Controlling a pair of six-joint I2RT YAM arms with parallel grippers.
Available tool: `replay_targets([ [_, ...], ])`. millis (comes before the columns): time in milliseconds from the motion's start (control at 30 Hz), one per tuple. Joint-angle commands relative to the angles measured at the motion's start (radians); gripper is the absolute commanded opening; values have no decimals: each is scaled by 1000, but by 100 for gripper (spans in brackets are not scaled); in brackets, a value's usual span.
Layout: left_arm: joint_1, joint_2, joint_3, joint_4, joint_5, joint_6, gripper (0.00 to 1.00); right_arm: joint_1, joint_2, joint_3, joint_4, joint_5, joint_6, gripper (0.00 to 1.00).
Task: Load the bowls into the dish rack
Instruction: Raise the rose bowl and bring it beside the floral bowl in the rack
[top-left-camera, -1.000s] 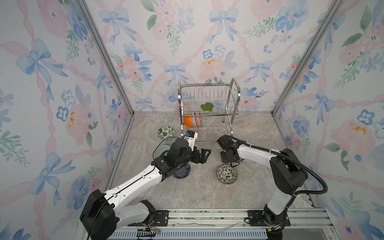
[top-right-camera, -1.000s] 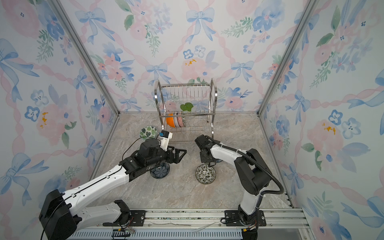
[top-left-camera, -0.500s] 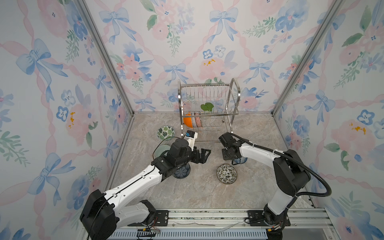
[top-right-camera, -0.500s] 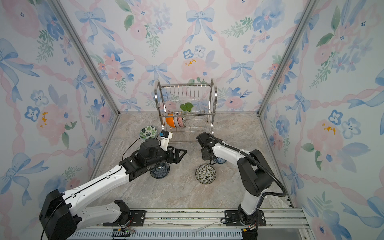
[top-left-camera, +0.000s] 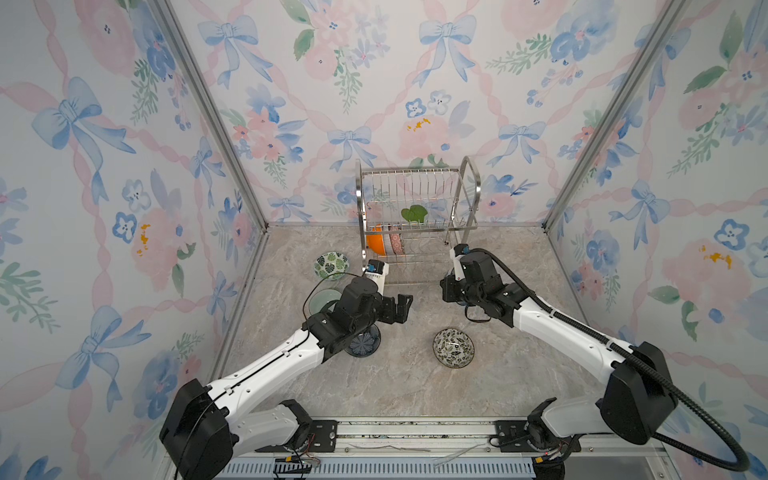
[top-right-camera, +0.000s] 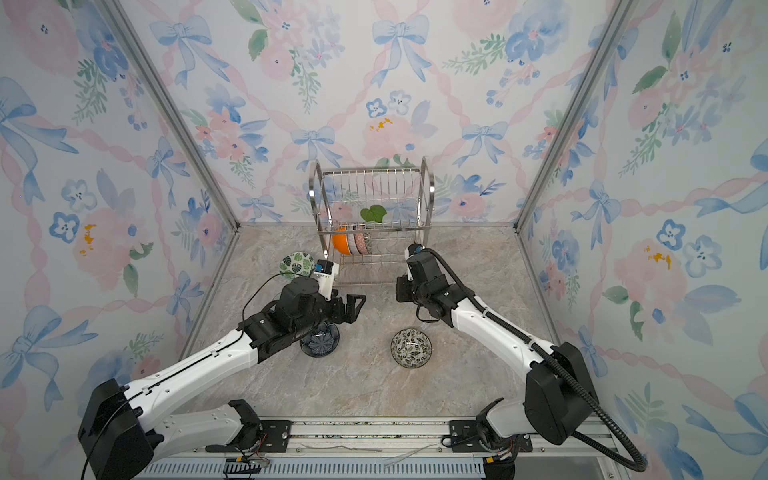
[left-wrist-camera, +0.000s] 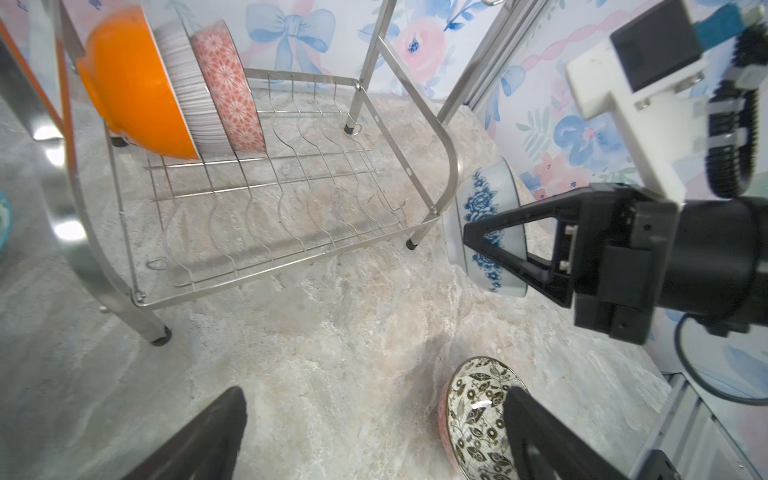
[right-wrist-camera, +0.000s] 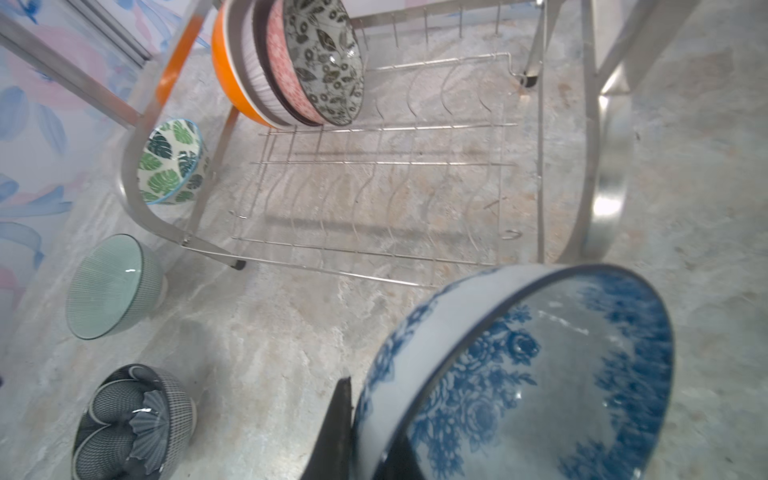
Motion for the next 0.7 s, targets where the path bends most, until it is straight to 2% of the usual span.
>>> replay_targets([
  [0,-3,-34,-16,23,-82,76,98,8,11,-14,182,-76,2,0],
  [133,21,-37,-9,19,-1,90,98,7,51,-27,305,-127,24,0],
  [333,86,20,-2,28,120,29,98,8,95,-84,545,-187,28,0],
  [500,93,49,19,32,148,26,98,-6,135,-84,653,-200,4,0],
  [667,97,82,47,29,166,25,98,-51,227,-53,757,-252,62,0],
])
